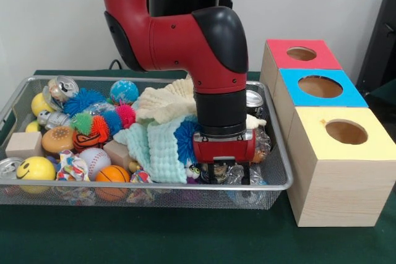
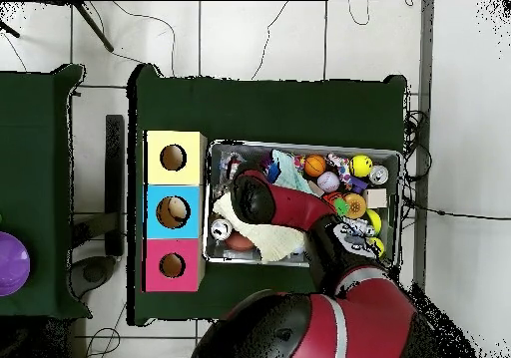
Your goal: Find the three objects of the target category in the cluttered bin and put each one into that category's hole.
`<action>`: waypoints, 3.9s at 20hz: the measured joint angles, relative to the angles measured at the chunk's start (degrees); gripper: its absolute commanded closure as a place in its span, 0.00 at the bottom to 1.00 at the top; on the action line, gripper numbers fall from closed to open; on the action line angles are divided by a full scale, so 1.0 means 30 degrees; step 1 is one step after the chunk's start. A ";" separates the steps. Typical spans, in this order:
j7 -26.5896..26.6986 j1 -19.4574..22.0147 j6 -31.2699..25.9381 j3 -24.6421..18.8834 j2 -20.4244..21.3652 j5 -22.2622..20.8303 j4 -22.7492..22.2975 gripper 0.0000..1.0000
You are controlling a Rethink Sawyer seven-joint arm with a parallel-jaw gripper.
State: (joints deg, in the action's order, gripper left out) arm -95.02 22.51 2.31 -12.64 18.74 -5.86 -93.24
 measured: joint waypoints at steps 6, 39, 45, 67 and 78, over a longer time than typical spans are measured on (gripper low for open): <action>0.0000 -0.0110 0.0019 0.0017 -0.0010 0.0149 0.0036 0.00; 0.0000 -0.1107 -0.1750 0.0259 0.0807 0.4045 -0.0144 0.00; -0.0004 -0.1832 -0.5366 0.0571 0.1939 0.5030 0.0086 0.00; 0.0000 -0.2350 -0.6498 0.1008 0.2334 0.5199 0.0318 0.00; 0.0000 -0.2431 -0.3879 0.1202 0.1689 0.5179 0.0476 0.00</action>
State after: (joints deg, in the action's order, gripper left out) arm -95.02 15.22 -9.33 -9.04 23.81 9.68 -91.82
